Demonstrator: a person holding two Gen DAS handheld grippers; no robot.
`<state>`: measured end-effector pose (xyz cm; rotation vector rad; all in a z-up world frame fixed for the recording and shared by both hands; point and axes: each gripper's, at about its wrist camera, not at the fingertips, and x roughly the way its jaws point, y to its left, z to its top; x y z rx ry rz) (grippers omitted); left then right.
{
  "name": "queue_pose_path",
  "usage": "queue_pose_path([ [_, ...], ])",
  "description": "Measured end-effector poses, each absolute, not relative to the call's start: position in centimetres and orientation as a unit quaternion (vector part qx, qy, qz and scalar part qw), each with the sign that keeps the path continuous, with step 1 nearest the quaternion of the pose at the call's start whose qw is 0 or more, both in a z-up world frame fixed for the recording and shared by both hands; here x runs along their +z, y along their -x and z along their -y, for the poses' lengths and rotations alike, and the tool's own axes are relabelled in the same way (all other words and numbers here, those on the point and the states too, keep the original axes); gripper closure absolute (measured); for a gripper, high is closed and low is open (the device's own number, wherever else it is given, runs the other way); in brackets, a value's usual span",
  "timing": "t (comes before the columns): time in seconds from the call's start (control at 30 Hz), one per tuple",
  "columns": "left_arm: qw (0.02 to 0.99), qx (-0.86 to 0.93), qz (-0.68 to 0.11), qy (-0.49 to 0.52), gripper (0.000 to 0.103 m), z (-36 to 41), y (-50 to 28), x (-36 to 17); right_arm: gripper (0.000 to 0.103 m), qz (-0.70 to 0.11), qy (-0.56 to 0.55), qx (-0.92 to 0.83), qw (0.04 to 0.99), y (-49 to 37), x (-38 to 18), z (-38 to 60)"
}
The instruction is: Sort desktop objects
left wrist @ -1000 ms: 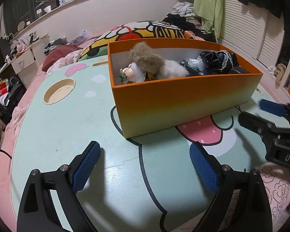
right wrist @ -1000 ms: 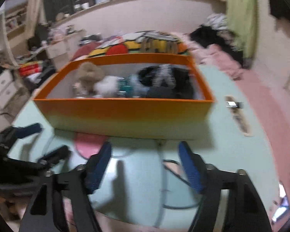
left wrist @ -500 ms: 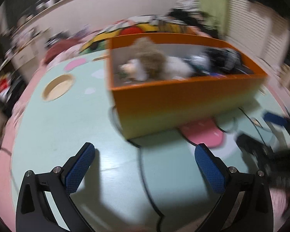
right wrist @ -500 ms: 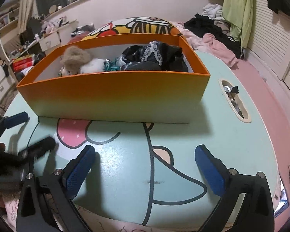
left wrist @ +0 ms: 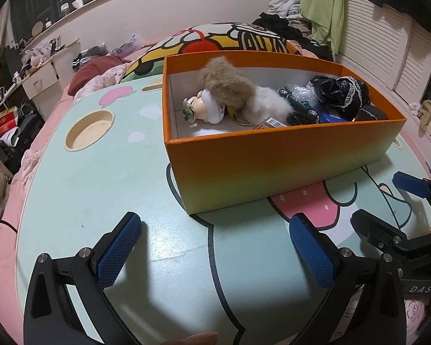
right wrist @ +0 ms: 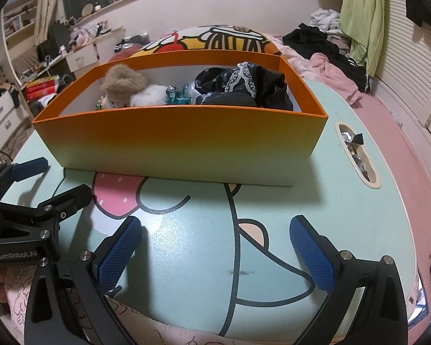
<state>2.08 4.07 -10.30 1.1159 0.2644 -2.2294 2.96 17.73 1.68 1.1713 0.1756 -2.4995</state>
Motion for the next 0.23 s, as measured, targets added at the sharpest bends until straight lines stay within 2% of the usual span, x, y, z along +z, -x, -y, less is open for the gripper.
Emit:
queue_pose_path([
  [0.23, 0.311, -0.846, -0.1, -0.422, 0.0, -4.01, -2.05, -10.28, 0.0, -0.062, -0.416, -0.888, 0.186, -2.91, 1.65, -17.77],
])
